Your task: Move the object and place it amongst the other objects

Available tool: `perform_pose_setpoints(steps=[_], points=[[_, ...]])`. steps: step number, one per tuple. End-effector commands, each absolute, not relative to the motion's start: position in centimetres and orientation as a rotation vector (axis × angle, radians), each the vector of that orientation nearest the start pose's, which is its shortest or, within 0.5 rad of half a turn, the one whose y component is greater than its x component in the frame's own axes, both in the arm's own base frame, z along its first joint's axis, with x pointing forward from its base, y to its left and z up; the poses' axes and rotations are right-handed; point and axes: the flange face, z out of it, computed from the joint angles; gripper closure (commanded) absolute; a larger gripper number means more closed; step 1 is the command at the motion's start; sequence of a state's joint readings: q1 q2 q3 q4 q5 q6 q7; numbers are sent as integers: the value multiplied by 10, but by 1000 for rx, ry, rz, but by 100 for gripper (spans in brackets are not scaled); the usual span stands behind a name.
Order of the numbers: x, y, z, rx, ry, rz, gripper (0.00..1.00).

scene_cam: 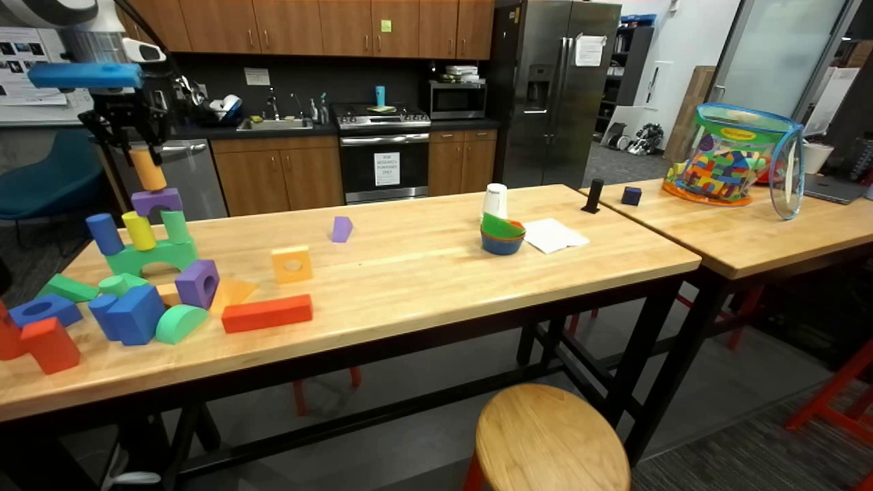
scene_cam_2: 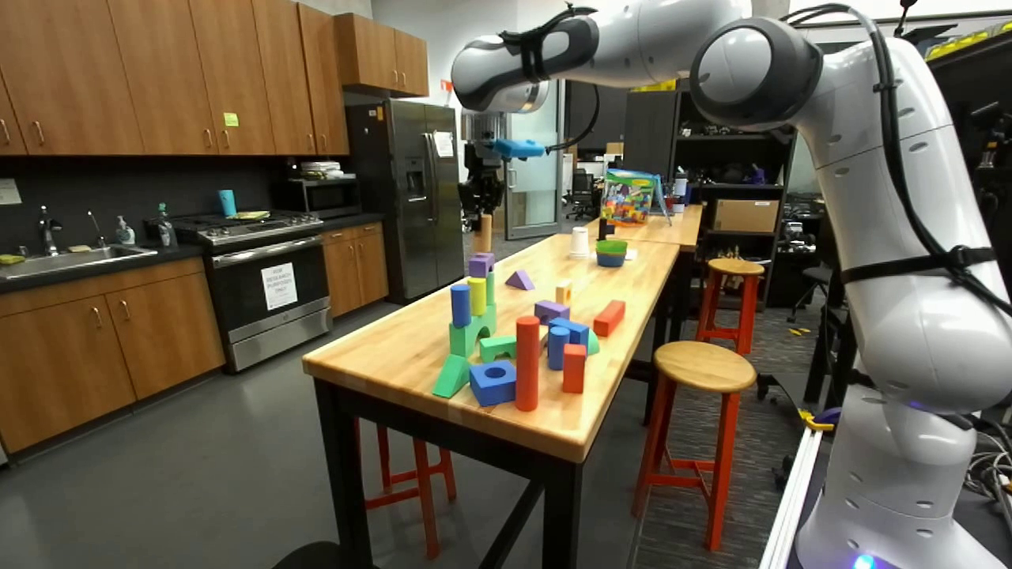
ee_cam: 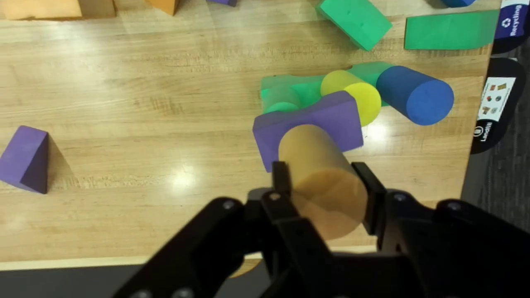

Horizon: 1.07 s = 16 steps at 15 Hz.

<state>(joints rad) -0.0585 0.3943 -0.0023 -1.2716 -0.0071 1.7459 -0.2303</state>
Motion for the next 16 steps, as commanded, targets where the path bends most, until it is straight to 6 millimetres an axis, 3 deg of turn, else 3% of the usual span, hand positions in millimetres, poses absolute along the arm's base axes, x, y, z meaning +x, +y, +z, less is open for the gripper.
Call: perform_pose_setpoints(steps=[1,4,7,11,16], points=[[661,-36,593,-3147,-316,-268,84],[637,-31,633,-3130,-359,-348,84],[608,-34,650,-3101,-390,-323,84],[573,-48,639,-3129,-321,-232,84],[546,-61,597,-3095,-262,-111,84]])
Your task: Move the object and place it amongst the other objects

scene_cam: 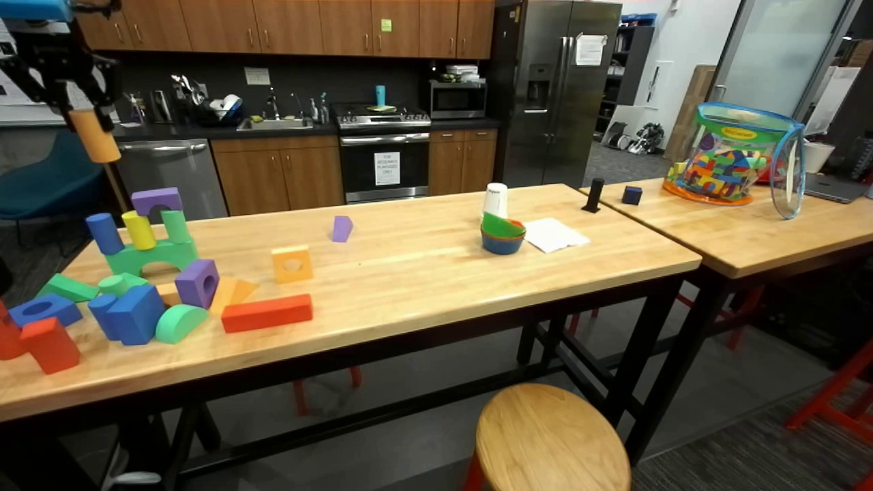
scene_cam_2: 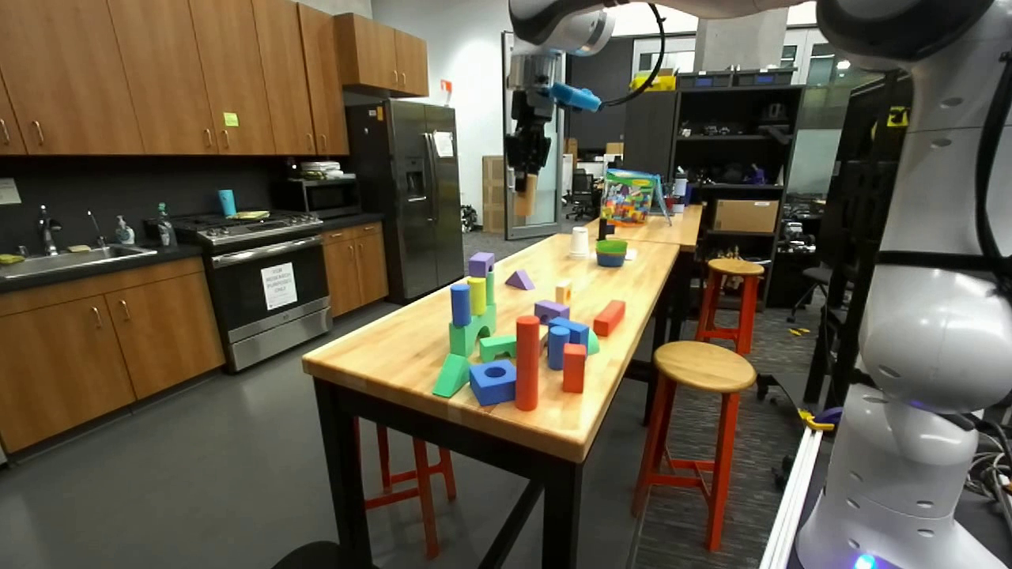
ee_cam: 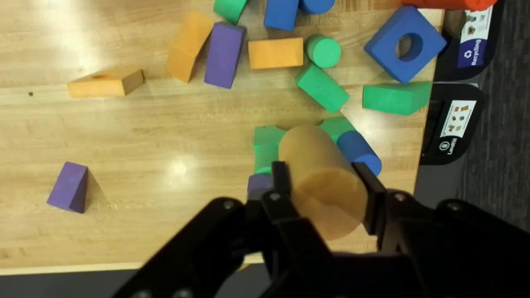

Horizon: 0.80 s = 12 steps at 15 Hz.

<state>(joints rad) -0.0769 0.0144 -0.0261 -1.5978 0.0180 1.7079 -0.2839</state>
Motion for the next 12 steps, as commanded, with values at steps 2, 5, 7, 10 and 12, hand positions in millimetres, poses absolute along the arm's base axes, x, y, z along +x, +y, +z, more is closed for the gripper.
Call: perform_pose_setpoints(steps=[2,5,7,10,12], points=[[541,-64,576,-3052,-237,-58,84],[539,-68,553,-3046,-178,-22,84],[540,-70,540,-3029,-183,7,84],[542,-73,527,-3028,-165,46,84],[542,-74,520,-3035,-165,70,84]])
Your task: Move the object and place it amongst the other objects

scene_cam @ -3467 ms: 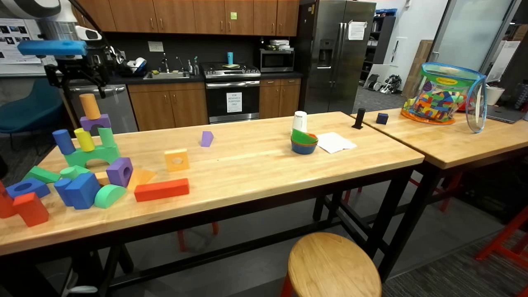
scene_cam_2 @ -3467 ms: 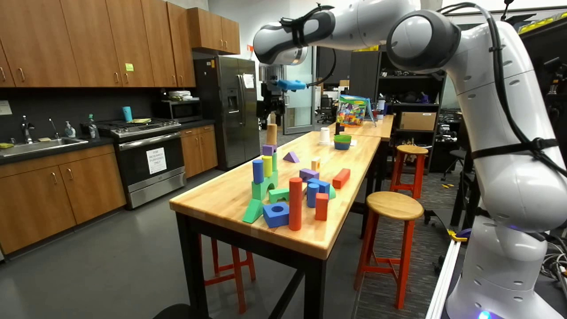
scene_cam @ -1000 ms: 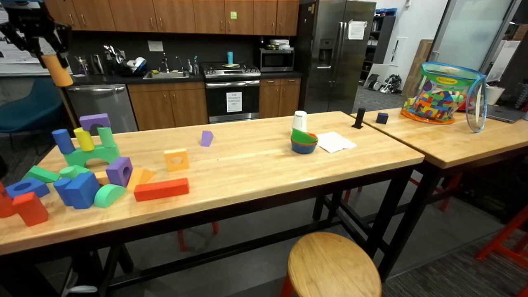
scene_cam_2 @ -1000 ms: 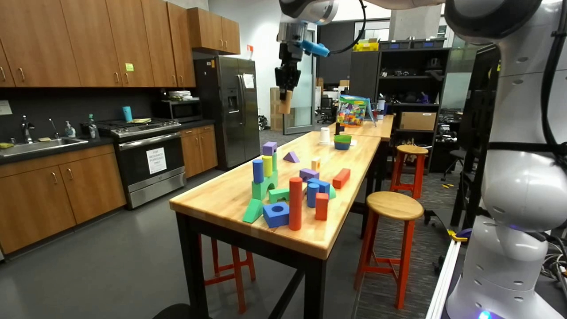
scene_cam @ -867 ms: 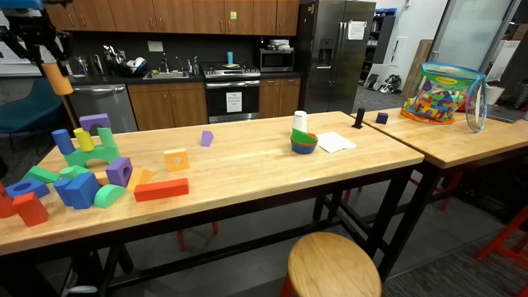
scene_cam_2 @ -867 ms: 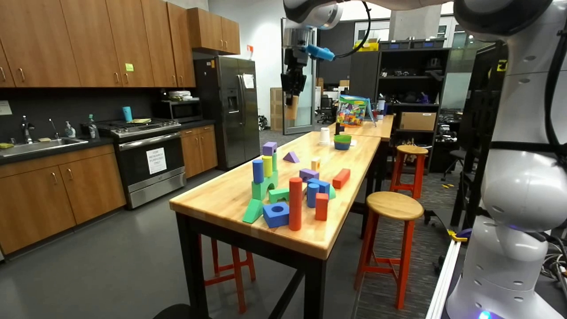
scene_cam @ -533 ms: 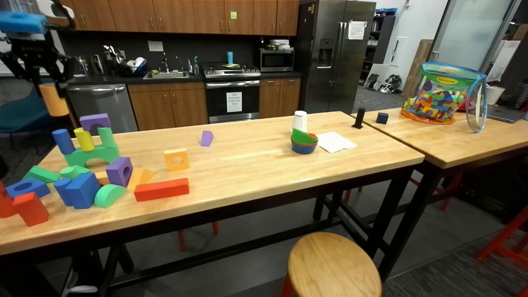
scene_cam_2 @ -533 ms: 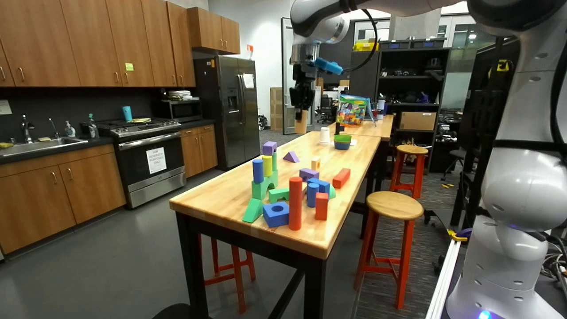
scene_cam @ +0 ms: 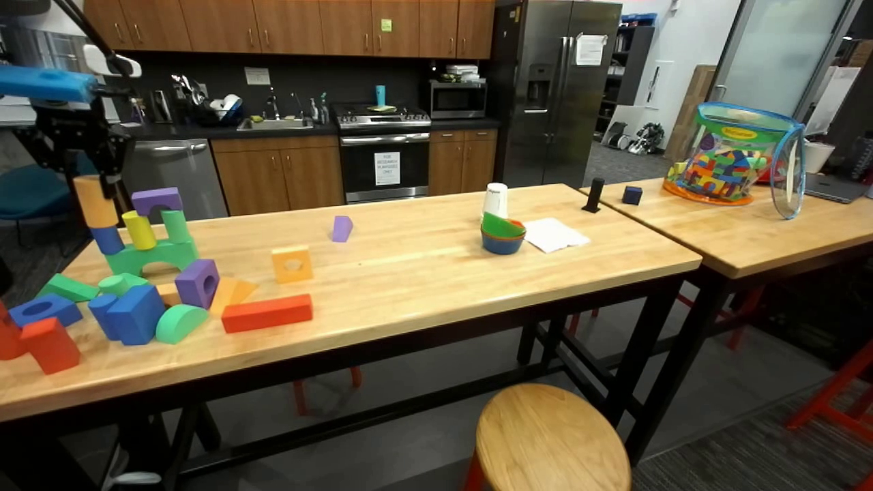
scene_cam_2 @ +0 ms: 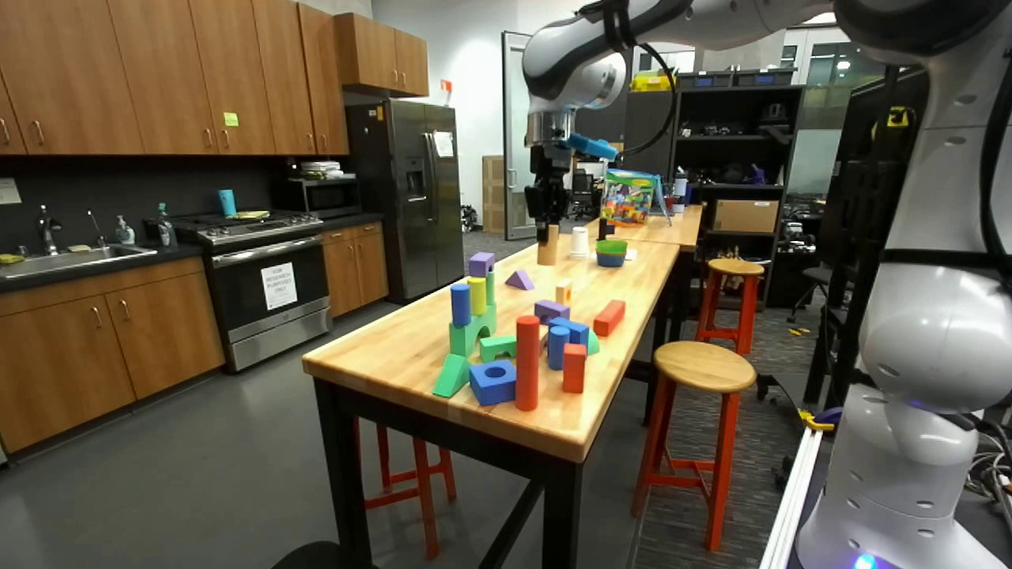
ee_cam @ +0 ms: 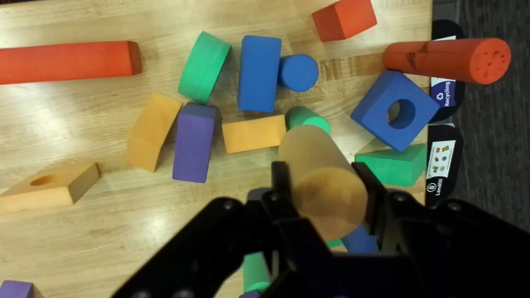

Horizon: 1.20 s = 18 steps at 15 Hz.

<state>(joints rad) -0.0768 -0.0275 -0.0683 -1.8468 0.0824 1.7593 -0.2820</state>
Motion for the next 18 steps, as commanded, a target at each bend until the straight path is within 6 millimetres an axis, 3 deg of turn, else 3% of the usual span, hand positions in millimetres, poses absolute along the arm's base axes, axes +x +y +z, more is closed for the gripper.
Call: perform_pose_setpoints(steps=[1,7,12,18], points=[[544,-75,516,-3039,-163,70,84],[574,-73,507,-3081,-138,-17,84],[598,-85,506,-3087,-114,-46,84],[613,-91,518,-3086,-109,-101,84]])
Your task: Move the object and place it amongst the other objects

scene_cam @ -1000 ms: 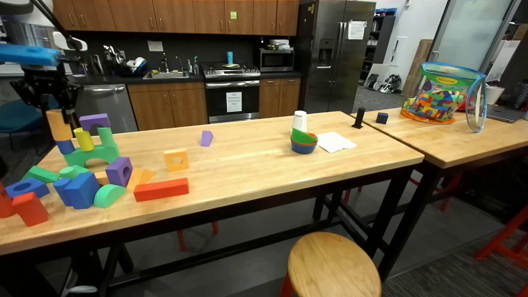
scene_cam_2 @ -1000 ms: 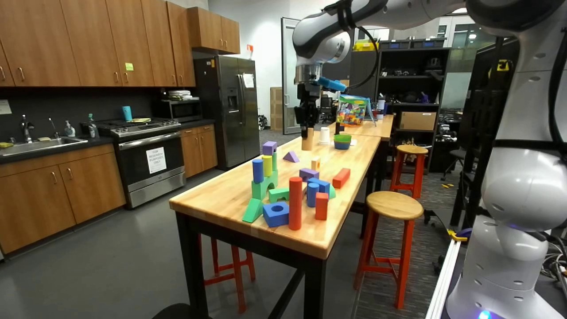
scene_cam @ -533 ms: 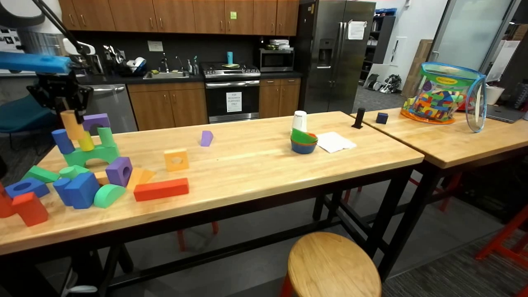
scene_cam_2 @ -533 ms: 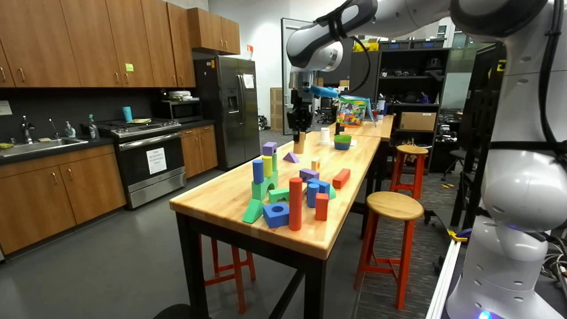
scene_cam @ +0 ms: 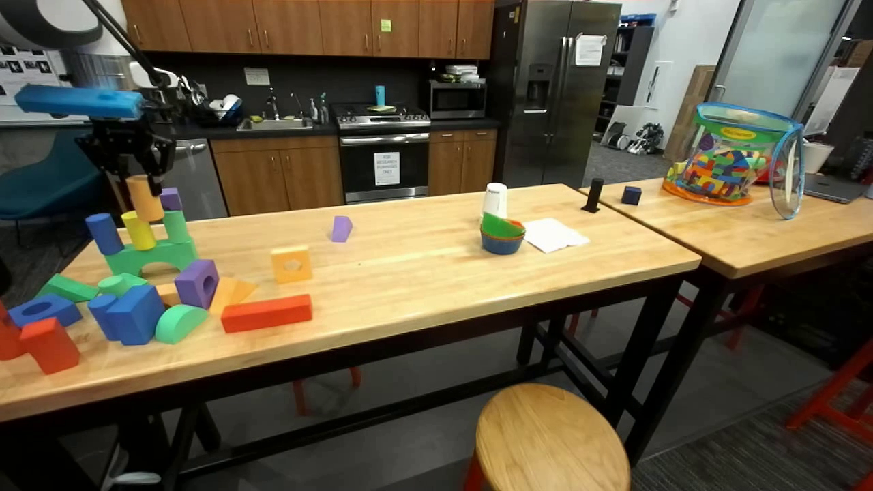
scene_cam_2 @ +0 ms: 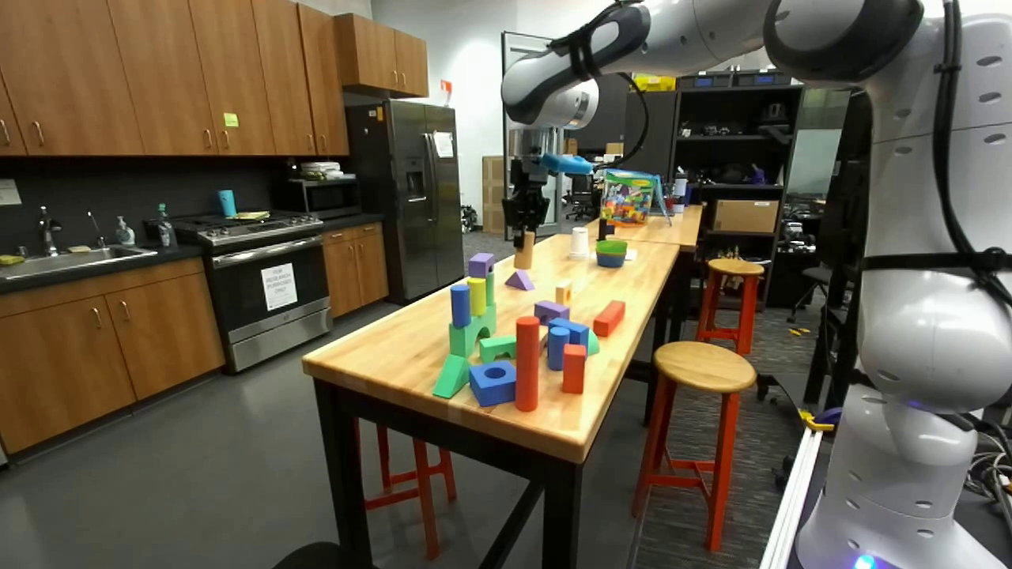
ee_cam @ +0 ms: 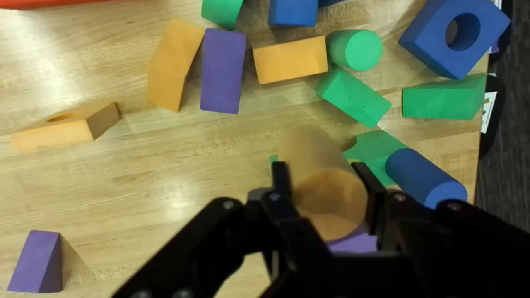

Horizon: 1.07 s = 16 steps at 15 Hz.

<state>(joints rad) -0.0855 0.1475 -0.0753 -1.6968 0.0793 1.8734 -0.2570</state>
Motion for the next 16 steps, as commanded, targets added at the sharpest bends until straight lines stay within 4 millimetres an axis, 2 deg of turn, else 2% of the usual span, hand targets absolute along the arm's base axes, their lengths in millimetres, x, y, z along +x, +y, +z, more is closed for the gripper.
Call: perform_pose_setpoints(steps=[1,2,3,8,9,12,16], points=[[612,-88,524,-3089,-128,-116,84],[609,-90,512,-3084,-118,-87,84],[610,-90,514,-3084,-119,-92,59],[610,-90,510,-3084,-118,-82,59],[609,-88,511,-3083,-116,-81,84],[611,-88,507,-3082,-104,-67,84],[609,-87,490,-3092,-100,-11,84]])
